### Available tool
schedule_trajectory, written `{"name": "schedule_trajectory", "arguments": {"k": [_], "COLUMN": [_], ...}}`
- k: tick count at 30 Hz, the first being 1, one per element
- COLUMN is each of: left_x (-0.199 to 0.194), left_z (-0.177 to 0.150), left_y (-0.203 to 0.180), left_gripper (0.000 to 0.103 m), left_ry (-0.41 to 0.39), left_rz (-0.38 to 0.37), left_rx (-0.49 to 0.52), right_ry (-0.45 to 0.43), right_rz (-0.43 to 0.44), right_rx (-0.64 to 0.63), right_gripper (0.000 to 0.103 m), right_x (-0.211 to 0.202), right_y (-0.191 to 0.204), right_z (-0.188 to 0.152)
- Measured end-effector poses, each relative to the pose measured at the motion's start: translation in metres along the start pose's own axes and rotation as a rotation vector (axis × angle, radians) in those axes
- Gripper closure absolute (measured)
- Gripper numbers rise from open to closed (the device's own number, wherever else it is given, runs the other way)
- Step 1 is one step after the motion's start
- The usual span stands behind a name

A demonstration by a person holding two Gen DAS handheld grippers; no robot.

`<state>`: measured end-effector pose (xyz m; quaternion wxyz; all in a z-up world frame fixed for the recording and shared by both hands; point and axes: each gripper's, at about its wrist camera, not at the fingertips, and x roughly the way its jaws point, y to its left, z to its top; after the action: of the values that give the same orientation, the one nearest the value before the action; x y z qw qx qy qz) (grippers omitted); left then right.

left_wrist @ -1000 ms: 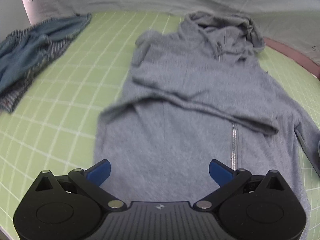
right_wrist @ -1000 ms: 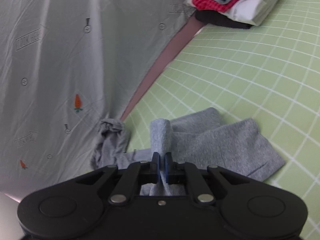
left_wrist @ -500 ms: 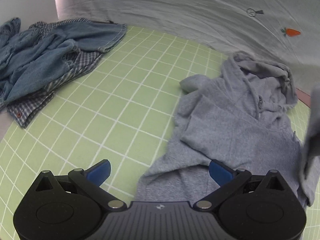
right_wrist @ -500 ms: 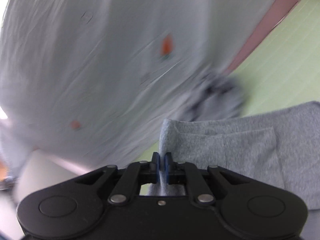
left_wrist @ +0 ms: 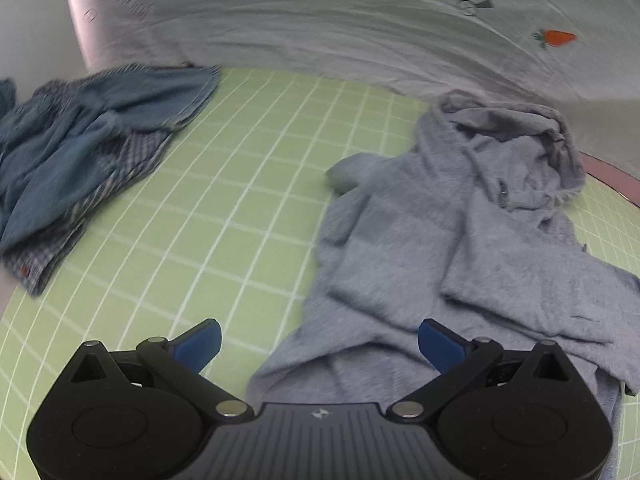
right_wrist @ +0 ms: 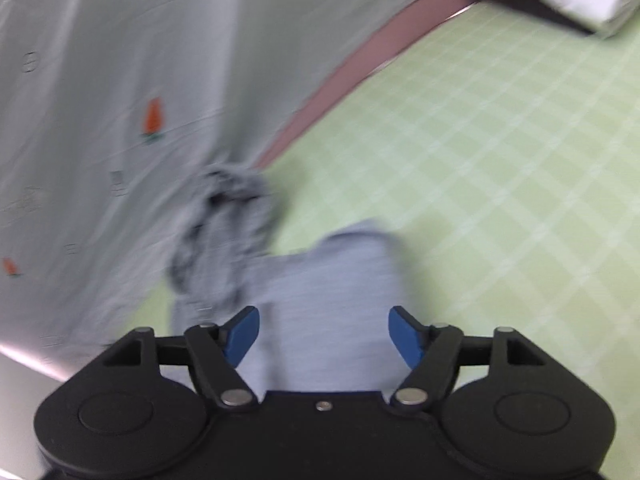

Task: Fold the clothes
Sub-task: 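Release the sleeve with the right gripper while the left gripper grasps the hoodie edge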

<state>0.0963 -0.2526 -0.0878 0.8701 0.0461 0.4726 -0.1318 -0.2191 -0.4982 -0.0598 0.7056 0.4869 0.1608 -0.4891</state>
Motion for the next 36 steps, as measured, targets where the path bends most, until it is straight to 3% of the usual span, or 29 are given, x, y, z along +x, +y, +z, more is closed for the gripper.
{"name": "schedule_trajectory", "arguments": {"k": [6,10,12,14,19,22,24,29,36], "left_x": [0.009,0.022,0.031,0.040,0.059,0.067,0.067,0.056,0.009], "left_z": [0.022,0.033,0.037,0.040,0.042,0.042,0.042,0.045,0.058], "left_y": [-0.032,-0.049,-0.058,-0.067,-0.091,-0.099,-0.100,-0.091,-0.069], "left_gripper": [0.000,0.008,0.023,0.032,0.039,0.061,0.091,0.096,0.097], "left_ry": [-0.015,-0.007,0.017,0.039,0.059,0.069,0.056,0.017,-0.103], "left_rz": [-0.041,-0.120,-0.169,-0.206,-0.242,-0.269,-0.270,-0.302,-0.335], "left_rx": [0.084,0.118,0.143,0.176,0.260,0.287,0.294,0.265,0.133], "right_ry": [-0.017,-0.008,0.006,0.023,0.037,0.039,0.038,0.031,0.068], "right_rz": [-0.233,-0.269,-0.271,-0.271,-0.280,-0.292,-0.297,-0.266,-0.203], "right_rx": [-0.157,-0.237,-0.253,-0.265,-0.293,-0.297,-0.298,-0.327,-0.474], "right_gripper": [0.020,0.019,0.019,0.019,0.019,0.019,0.019,0.018,0.016], "right_x": [-0.006,-0.005,-0.002,0.004,0.011,0.010,0.010,0.002,0.004], "right_y": [-0.024,-0.027,-0.027,-0.027,-0.022,-0.022,-0.023,-0.017,0.009], "right_z": [-0.008,-0.014,-0.016,-0.017,-0.017,-0.018,-0.018,-0.023,-0.040]}}
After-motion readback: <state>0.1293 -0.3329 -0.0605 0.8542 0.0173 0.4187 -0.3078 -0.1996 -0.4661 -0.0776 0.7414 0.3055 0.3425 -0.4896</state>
